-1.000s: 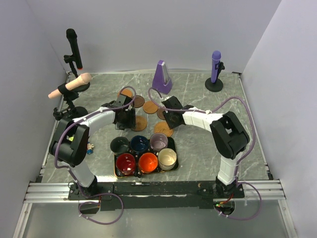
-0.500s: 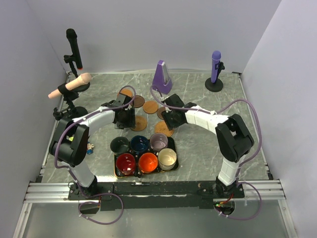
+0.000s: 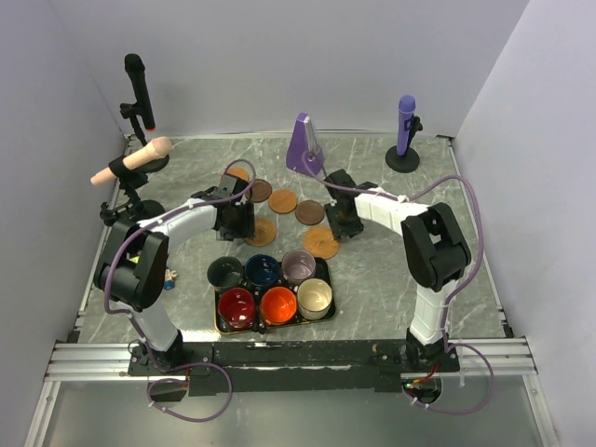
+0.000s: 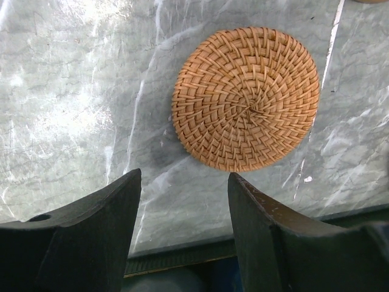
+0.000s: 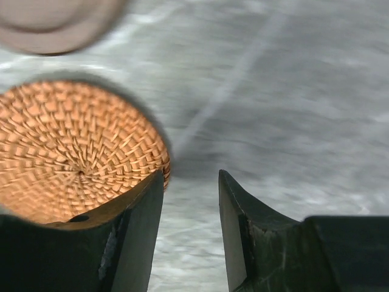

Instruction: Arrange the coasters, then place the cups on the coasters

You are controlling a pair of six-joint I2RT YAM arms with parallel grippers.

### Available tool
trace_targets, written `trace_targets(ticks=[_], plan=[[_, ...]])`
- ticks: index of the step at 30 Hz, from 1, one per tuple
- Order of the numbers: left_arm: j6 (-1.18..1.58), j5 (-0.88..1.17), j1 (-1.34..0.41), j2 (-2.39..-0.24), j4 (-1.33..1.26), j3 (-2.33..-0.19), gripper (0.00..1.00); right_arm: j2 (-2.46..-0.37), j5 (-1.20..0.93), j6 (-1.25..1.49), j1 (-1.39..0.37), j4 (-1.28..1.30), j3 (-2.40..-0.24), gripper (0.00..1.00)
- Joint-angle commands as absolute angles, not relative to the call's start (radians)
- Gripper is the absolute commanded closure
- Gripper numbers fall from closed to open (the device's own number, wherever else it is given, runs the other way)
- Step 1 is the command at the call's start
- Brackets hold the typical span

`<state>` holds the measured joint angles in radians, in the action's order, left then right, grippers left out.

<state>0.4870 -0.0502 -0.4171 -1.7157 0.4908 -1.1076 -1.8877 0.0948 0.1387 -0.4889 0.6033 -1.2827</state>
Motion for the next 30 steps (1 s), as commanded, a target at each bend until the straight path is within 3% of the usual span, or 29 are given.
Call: trace_targets(ticks=[1, 22, 30], plan=[[0.479, -0.061, -0.413, -1.713, 0.474, -1.144, 0.36, -1.893, 0.193, 0.153, -0.43, 0.689, -1.302, 0.52], [0.427, 0.014, -0.347, -1.878, 0.408, -1.262, 0.32, -1.744, 0.403, 0.143, -0.252, 0.713, -1.178, 0.54], [0.414, 0.103, -0.359, -1.911, 0.347, -1.223, 0.44, -1.727, 0.368, 0.138, -0.252, 0.71, -1.226, 0.54]])
